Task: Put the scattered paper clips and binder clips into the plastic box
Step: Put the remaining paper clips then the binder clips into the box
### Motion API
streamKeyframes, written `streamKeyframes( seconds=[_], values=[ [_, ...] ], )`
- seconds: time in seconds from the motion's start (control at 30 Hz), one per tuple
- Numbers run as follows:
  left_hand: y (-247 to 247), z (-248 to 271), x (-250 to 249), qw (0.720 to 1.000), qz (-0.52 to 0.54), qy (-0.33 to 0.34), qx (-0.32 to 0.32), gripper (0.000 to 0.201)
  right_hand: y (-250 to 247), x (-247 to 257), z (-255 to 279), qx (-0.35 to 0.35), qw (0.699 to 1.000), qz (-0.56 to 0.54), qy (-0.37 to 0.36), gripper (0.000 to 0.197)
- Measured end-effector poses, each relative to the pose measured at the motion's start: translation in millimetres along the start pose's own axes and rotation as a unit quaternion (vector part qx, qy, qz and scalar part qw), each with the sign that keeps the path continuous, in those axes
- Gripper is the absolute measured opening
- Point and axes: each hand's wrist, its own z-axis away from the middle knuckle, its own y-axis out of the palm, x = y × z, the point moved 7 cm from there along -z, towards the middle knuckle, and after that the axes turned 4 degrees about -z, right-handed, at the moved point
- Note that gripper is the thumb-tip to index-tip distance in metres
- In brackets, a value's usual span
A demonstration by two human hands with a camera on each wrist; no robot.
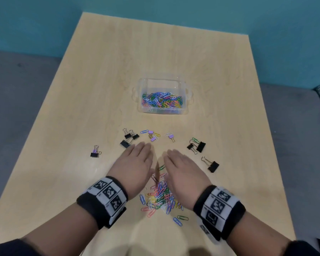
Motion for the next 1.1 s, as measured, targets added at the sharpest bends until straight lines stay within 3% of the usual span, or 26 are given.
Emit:
streamKeyframes(
  seconds=[0.17, 0.5, 0.93, 1.1],
  values=[
    [1.5, -22.6, 0.2, 1.0, 0.007, -0.017, 0.007, 0.056, -4.9, -2.8, -39.7, 0.022, 0.999, 0.033, -0.002, 0.061],
    [6.2, -6.1, 10.9, 0.999, -0.009, -0.037, 0.038, 0.055, -2.8, 0.6, -73.8, 0.08, 0.986, 0.141, -0.034, 0.066],
    [2.4, -51.9, 42.3, 0.996, 0.023, -0.081, 0.015, 0.046, 16.6, 20.5, -23.8, 0.095, 0.989, 0.112, -0.026, 0.071],
    [-5.2, -70.1, 31.0, 0.998, 0.018, -0.04, 0.039, 0.053, 10.9, 19.9, -16.5, 0.039, 0.997, 0.061, -0.023, 0.057]
  ],
)
